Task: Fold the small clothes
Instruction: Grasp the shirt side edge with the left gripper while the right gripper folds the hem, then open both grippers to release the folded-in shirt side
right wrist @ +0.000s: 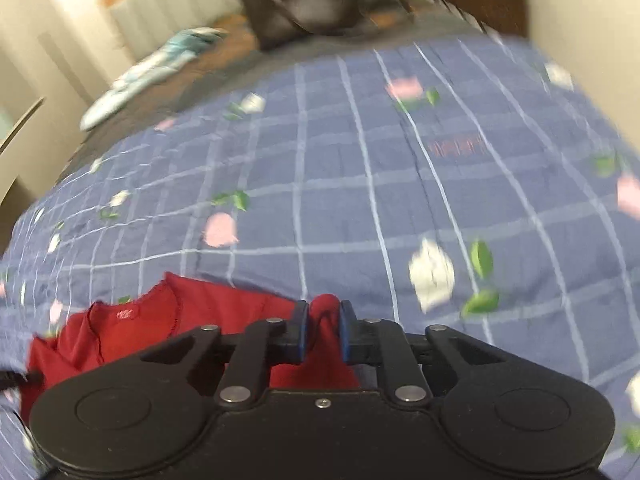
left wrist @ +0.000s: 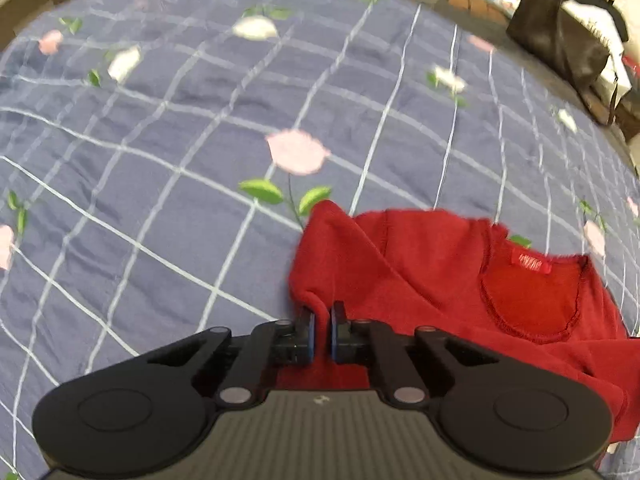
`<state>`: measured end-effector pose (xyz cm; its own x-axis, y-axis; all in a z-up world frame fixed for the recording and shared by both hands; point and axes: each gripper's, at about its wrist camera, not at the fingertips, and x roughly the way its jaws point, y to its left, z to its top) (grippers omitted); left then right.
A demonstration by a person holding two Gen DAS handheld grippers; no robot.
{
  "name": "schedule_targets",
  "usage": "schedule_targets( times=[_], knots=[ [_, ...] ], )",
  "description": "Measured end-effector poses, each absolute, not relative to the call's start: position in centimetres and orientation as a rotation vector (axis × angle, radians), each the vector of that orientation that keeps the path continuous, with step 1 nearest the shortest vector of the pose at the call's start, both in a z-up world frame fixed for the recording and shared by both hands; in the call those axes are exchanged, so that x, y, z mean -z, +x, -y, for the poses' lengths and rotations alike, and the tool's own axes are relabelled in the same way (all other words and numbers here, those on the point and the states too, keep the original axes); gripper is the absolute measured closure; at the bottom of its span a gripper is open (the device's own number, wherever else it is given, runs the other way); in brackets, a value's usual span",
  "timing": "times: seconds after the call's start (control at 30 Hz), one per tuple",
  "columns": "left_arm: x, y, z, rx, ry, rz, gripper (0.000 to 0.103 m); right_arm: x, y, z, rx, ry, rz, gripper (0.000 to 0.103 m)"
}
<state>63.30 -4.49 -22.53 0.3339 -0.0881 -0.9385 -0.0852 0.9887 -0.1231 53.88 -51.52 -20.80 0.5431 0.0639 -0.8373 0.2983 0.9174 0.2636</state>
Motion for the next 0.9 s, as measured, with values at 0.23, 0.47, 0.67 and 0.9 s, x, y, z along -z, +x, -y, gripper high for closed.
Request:
schedule_targets(
  times=[0.23,0.47,0.67,0.9],
  knots=[
    [23.0,62.5,3.6,-0.113,-0.198,-1.236,0.096,21.7,54.0,51.6,0.206,0.318,-1.033,0.087],
    [22.4,62.5,4.0,-0.186,-0.167,-1.266,0.049,21.8,53.6,52.0,0.330,0.256,-1.094,0.072],
    [20.8,60.0,2.9,-0.245,-0.151,-1.251,0.027,22.1,50.0,53.2,0.413,0.238,-1.147,0.044],
    [20.3,53.4,1.2,-0.310,-0.172,-1.295,0.014,23.0,42.6,50.6,0.374,0.284,-1.183,0.009]
  ],
)
